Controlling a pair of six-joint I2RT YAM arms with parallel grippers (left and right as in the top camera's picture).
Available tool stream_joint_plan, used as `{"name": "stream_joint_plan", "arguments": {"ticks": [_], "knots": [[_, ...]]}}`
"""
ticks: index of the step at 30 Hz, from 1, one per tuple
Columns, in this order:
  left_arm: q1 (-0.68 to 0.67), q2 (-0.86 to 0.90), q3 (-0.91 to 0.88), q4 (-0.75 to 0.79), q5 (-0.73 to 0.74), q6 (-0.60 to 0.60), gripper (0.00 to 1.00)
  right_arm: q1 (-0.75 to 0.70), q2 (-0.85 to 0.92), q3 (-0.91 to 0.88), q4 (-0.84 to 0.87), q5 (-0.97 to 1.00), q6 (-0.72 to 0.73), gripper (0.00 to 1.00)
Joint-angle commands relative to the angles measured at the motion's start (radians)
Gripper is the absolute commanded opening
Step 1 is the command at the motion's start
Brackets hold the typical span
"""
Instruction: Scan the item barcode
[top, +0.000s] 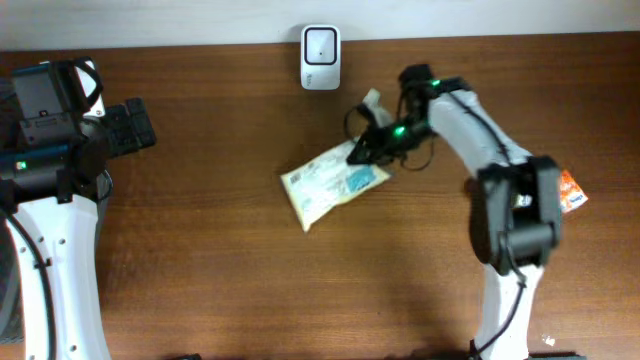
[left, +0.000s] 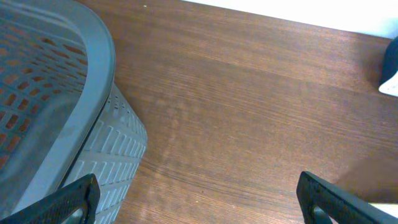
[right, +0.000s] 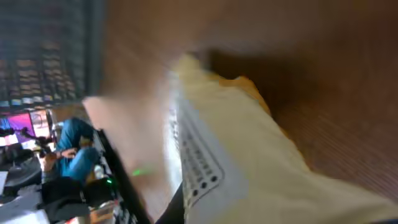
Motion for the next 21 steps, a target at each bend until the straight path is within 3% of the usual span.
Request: {"name": "stream_joint_plan", "arguments": {"ticks": [1, 4, 11, 15, 21], "knots": [[0.004, -0.004, 0.010, 0.002, 0.003, 0.006, 0.99, -0.063, -0.241, 0.014, -0.036, -0.141, -0.109, 0.04], [0.004, -0.004, 0.010, 0.002, 0.003, 0.006, 0.99, -0.170, -0.378, 0.014, -0.045, -0.275, -0.113, 0.04], [0.004, -0.004, 0.010, 0.001, 0.003, 0.006, 0.99, -0.217, -0.381, 0.014, -0.097, -0.547, -0.198, 0.04], [0.004, -0.004, 0.010, 0.001, 0.003, 0.006, 0.99, -0.217, -0.381, 0.014, -0.097, -0.554, -0.198, 0.04], [0.004, -0.004, 0.010, 0.001, 0.003, 0.006, 0.99, -0.062, -0.306, 0.013, -0.098, -0.237, -0.185, 0.04]]}}
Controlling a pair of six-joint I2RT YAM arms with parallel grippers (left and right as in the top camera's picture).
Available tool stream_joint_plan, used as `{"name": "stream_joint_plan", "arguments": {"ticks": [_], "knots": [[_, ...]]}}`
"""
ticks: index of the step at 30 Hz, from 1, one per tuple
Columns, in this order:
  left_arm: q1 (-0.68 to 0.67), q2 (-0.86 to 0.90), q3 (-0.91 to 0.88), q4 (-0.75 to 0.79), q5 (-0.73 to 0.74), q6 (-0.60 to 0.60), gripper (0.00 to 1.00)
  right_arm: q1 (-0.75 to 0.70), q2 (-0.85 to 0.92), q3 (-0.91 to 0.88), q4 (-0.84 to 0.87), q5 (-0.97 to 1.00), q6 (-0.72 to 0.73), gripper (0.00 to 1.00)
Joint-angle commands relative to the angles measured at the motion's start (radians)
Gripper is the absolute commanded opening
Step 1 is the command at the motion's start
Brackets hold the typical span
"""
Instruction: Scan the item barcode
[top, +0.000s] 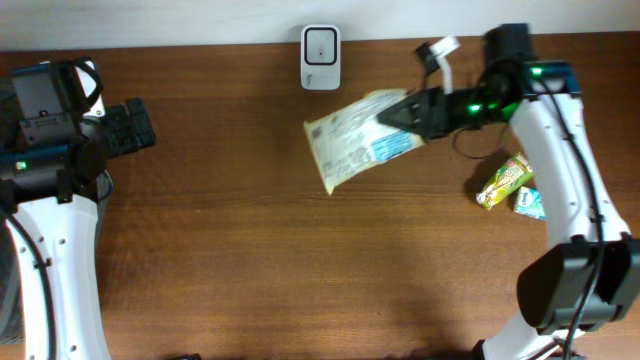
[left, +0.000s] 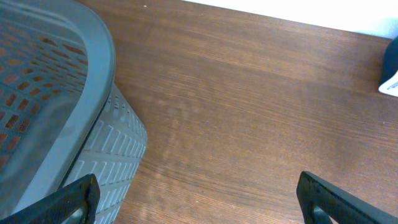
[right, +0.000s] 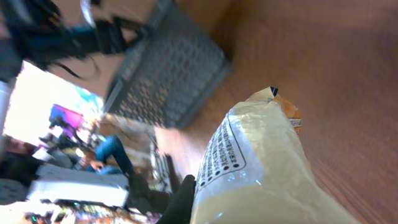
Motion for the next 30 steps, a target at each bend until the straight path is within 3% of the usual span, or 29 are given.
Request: {"name": "stream_joint_plan", "arguments": {"ticks": [1, 3, 6, 7, 9, 10, 12, 14, 16, 18, 21, 23, 25, 26, 28, 30], "knots": [[0.004, -0.004, 0.010, 0.001, 0.003, 0.006, 0.99, 0.089, 0.080, 0.011, 0.008, 0.113, 0.001, 0.04], [0.004, -0.004, 0.010, 0.001, 0.003, 0.006, 0.99, 0.123, 0.177, 0.011, 0.050, 0.210, 0.068, 0.04], [0.004, -0.004, 0.010, 0.002, 0.003, 0.005, 0.99, 0.141, 0.296, 0.011, 0.073, 0.637, 0.183, 0.04], [0.004, -0.004, 0.010, 0.001, 0.003, 0.006, 0.99, 0.141, 0.300, 0.011, 0.071, 0.721, 0.183, 0.12], [0.004, -0.004, 0.010, 0.001, 0.003, 0.006, 0.99, 0.141, 0.302, 0.010, 0.058, 0.833, 0.183, 0.45], [0.004, -0.004, 0.010, 0.001, 0.003, 0.006, 0.99, 0.142, 0.307, 0.008, 0.050, 0.836, 0.183, 0.47], [0.004, -0.004, 0.010, 0.001, 0.003, 0.006, 0.99, 0.143, 0.333, 0.005, 0.027, 0.834, 0.174, 0.60], [0.004, -0.004, 0.010, 0.002, 0.003, 0.006, 0.99, 0.144, 0.401, 0.004, -0.006, 0.825, 0.172, 0.87], [0.004, -0.004, 0.010, 0.001, 0.003, 0.006, 0.99, 0.152, 0.446, 0.003, -0.022, 0.799, 0.172, 0.98], [0.004, -0.004, 0.010, 0.001, 0.003, 0.006, 0.99, 0.169, 0.474, 0.003, -0.037, 0.788, 0.176, 0.99], [0.004, -0.004, 0.010, 0.001, 0.003, 0.006, 0.99, 0.198, 0.505, 0.002, -0.036, 0.785, 0.270, 0.98], [0.004, -0.004, 0.010, 0.001, 0.003, 0.006, 0.99, 0.201, 0.544, -0.016, -0.008, 0.789, 0.346, 0.74], [0.004, -0.004, 0.010, 0.001, 0.003, 0.006, 0.99, 0.201, 0.548, -0.046, 0.029, 0.784, 0.367, 0.34], [0.004, -0.004, 0.010, 0.001, 0.003, 0.006, 0.99, 0.201, 0.548, -0.047, 0.030, 0.784, 0.367, 0.22], [0.004, -0.004, 0.010, 0.001, 0.003, 0.006, 0.99, 0.201, 0.547, -0.047, 0.042, 0.772, 0.366, 0.05], [0.004, -0.004, 0.010, 0.001, 0.003, 0.006, 0.99, 0.198, 0.547, -0.034, 0.048, 0.729, 0.356, 0.04]]}}
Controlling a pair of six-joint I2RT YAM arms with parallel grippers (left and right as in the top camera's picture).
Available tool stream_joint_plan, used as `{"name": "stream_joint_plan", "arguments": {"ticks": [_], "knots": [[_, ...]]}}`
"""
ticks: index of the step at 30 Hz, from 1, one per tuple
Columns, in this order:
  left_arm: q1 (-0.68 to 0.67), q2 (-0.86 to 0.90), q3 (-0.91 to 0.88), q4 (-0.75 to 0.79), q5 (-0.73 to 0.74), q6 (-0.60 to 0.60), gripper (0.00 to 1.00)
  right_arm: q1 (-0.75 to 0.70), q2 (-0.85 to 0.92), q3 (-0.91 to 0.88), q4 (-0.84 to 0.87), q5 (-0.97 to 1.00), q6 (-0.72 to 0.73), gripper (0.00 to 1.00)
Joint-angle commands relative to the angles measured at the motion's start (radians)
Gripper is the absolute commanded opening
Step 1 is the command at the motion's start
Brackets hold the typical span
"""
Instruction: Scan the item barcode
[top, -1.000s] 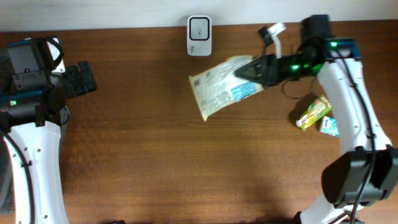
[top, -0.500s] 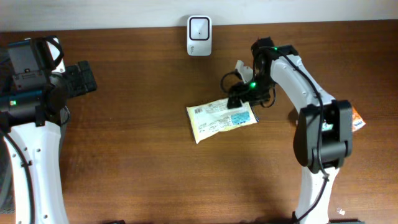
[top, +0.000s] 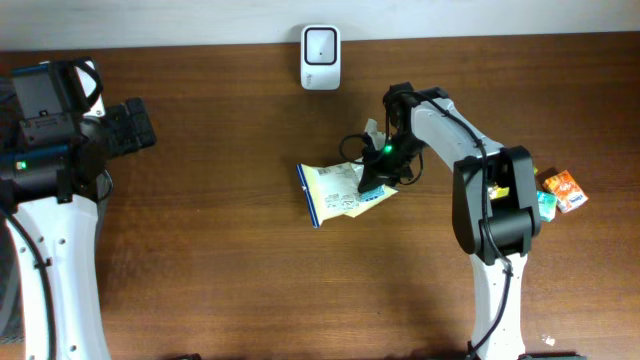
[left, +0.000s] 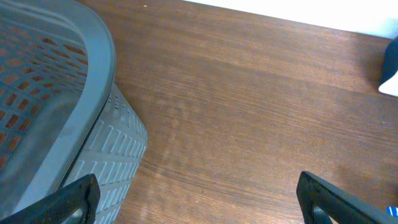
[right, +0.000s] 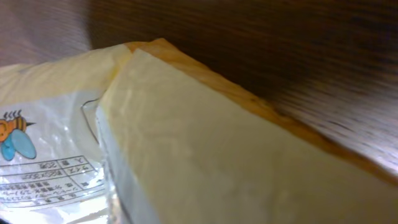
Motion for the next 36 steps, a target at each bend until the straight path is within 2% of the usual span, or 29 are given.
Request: {"name": "stream_joint_plan", "arguments": {"ticks": [1, 3, 6, 10, 15, 17, 19, 21, 22, 24, 26, 28, 29, 31, 34, 36], "knots": [[0.004, -0.004, 0.010, 0.002, 0.003, 0.006, 0.99, 0.012, 0.058, -0.009, 0.025, 0.008, -0.009, 0.04], [0.004, -0.004, 0.010, 0.002, 0.003, 0.006, 0.99, 0.012, -0.006, 0.017, 0.017, -0.118, -0.086, 0.04], [0.004, -0.004, 0.010, 0.002, 0.003, 0.006, 0.99, 0.007, -0.253, 0.021, 0.017, -0.241, -0.192, 0.04], [0.004, -0.004, 0.010, 0.002, 0.003, 0.006, 0.99, -0.025, -0.502, 0.021, 0.018, -0.312, -0.225, 0.04], [0.004, -0.004, 0.010, 0.002, 0.003, 0.006, 0.99, -0.072, -0.562, 0.021, 0.018, -0.369, -0.182, 0.04], [0.004, -0.004, 0.010, 0.002, 0.003, 0.006, 0.99, -0.062, -0.562, 0.040, 0.048, -0.173, 0.003, 0.04], [0.004, -0.004, 0.010, 0.002, 0.003, 0.006, 0.99, -0.014, -0.560, 0.143, 0.047, 0.139, 0.107, 0.04], [0.004, -0.004, 0.010, 0.002, 0.003, 0.006, 0.99, 0.084, -0.553, 0.212, 0.121, 0.661, 0.131, 0.04], [0.004, -0.004, 0.010, 0.002, 0.003, 0.006, 0.99, 0.126, -0.539, 0.212, 0.186, 0.806, 0.086, 0.04], [0.004, -0.004, 0.010, 0.002, 0.003, 0.006, 0.99, 0.193, -0.492, 0.212, 0.317, 0.965, -0.057, 0.04], [0.004, -0.004, 0.010, 0.002, 0.003, 0.006, 0.99, 0.261, -0.393, 0.212, 0.524, 1.163, -0.316, 0.04], [0.004, -0.004, 0.010, 0.002, 0.003, 0.006, 0.99, 0.289, -0.296, 0.212, 0.717, 1.284, -0.488, 0.04], [0.004, -0.004, 0.010, 0.002, 0.003, 0.006, 0.99, 0.293, -0.253, 0.212, 0.806, 1.305, -0.560, 0.04], [0.004, -0.004, 0.010, 0.002, 0.003, 0.006, 0.99, 0.296, -0.138, 0.212, 1.008, 1.309, -0.821, 0.04], [0.004, -0.004, 0.010, 0.002, 0.003, 0.006, 0.99, 0.298, -0.019, 0.212, 1.246, 1.367, -1.102, 0.04], [0.004, -0.004, 0.010, 0.002, 0.003, 0.006, 0.99, 0.297, 0.000, 0.212, 1.283, 1.353, -1.119, 0.04]]}}
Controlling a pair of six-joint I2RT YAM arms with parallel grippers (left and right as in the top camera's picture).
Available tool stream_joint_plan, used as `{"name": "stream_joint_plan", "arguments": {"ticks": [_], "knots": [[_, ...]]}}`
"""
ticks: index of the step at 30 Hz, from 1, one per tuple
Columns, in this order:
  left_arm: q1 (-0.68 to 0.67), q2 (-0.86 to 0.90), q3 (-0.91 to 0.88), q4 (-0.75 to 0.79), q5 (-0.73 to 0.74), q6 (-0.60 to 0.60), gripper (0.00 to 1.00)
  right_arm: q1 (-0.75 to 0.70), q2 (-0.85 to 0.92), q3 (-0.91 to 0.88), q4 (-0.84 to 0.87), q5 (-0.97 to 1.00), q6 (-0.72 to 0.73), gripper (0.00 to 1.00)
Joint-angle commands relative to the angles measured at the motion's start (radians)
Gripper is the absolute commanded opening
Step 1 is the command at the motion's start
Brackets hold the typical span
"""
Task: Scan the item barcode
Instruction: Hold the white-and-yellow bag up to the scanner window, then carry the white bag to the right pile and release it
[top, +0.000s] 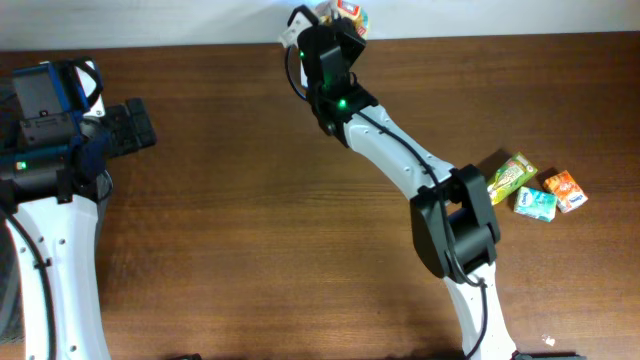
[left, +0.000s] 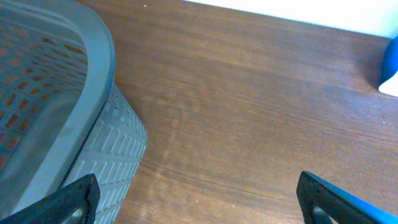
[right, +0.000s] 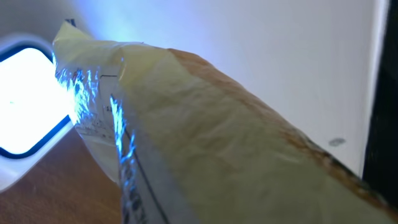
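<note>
A pale yellow snack bag (right: 205, 130) fills the right wrist view, its printed edge lit blue. It is held right in front of the glowing white window of the barcode scanner (right: 22, 102). In the overhead view my right gripper (top: 335, 35) reaches to the table's back edge, shut on the bag. Only an orange and white corner of the bag (top: 350, 10) shows there, and the arm hides the scanner. At the far left my left gripper (left: 200, 208) stands open over bare wood, its fingertips (left: 74, 199) wide apart.
A grey plastic basket (left: 50, 93) stands just left of my left gripper. Three small snack packets lie at the right of the table: green-yellow (top: 510, 178), blue-green (top: 537, 202) and orange (top: 566, 190).
My right gripper held the bag low over the middle of the table; now it holds it up at the scanner by the back edge. The left arm has not moved.
My right gripper was on the bag lying mid-table. Then it held the bag raised to the right of the scanner. After that the bag was low over the middle again, and now it is at the scanner window.
</note>
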Motion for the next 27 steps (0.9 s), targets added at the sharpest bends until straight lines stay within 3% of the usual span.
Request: {"name": "stream_joint_plan", "arguments": {"ticks": [1, 16, 18, 20, 21, 24, 27], "knots": [[0.004, -0.004, 0.010, 0.002, 0.003, 0.006, 0.99, 0.006, 0.005, 0.017, 0.031, 0.007, -0.101, 0.04], [0.004, -0.004, 0.010, 0.002, 0.003, 0.006, 0.99, 0.013, -0.039, 0.017, 0.074, 0.034, -0.092, 0.04], [0.004, -0.004, 0.010, 0.002, 0.003, 0.006, 0.99, 0.032, -0.130, 0.017, 0.027, 0.048, 0.020, 0.04], [0.004, -0.004, 0.010, 0.002, 0.003, 0.006, 0.99, 0.052, -0.254, 0.017, -0.163, 0.047, 0.169, 0.04], [0.004, -0.004, 0.010, 0.002, 0.003, 0.006, 0.99, 0.072, -0.355, 0.017, -0.388, 0.006, 0.388, 0.04], [0.004, -0.004, 0.010, 0.002, 0.003, 0.006, 0.99, 0.043, -0.588, 0.017, -0.933, -0.505, 0.906, 0.04], [0.004, -0.004, 0.010, 0.002, 0.003, 0.006, 0.99, -0.154, -0.692, 0.017, -1.290, -0.803, 1.201, 0.04]]}}
